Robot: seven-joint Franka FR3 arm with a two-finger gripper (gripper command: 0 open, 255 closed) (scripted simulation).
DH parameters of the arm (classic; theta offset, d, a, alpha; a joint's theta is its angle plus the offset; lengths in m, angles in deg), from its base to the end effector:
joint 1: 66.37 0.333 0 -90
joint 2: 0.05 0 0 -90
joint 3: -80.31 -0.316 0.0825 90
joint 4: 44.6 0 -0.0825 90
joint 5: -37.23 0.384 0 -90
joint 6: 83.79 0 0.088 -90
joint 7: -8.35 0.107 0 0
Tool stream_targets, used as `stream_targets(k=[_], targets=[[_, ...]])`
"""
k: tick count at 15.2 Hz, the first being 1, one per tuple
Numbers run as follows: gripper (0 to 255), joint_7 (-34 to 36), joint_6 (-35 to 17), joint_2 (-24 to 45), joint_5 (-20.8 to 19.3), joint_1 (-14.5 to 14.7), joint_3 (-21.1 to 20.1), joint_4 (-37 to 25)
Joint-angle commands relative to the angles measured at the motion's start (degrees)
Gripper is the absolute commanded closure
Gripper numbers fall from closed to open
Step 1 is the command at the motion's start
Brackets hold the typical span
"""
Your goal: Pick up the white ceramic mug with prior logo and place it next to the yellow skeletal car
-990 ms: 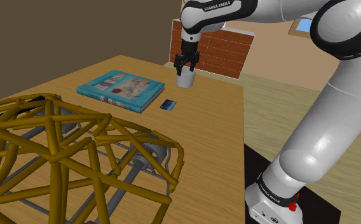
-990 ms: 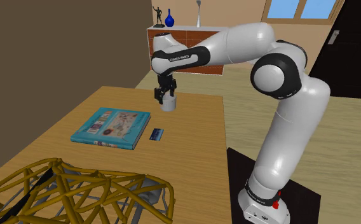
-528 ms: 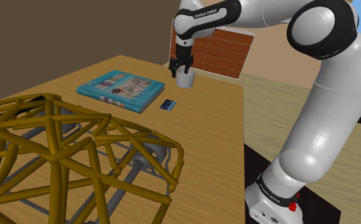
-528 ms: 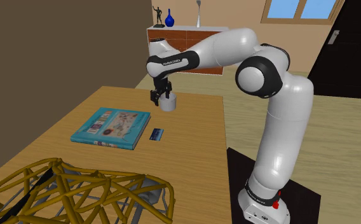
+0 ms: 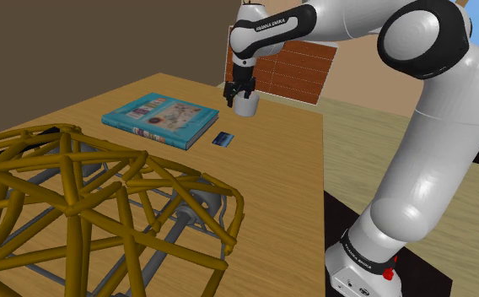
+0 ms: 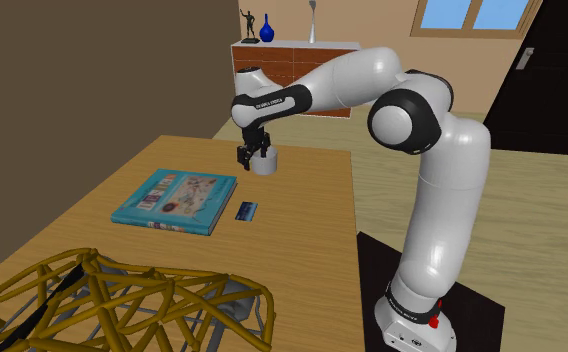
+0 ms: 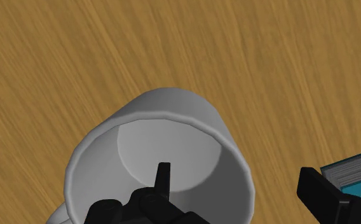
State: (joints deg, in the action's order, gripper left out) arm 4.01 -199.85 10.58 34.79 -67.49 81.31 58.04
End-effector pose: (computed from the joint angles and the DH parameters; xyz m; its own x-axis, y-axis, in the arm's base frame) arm 0.6174 -0.0247 0.4499 0.9973 0.0578 0.0449 0.0558 -0.9974 0.0459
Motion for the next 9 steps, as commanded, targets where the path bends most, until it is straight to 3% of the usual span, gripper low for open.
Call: stream_targets(k=[1,3,4,9], targets=[[0,-0.01,-0.01,0.01,0.0,0.0,0.0,0.0],[0,0.0,-0.01,0.0,0.0,0.0,0.0,0.0],[255,0.0,-0.01,0.0,0.0,0.0,0.0,0.0],[255,0.0,-0.01,0.01,0.0,0.0,0.0,-0.01]])
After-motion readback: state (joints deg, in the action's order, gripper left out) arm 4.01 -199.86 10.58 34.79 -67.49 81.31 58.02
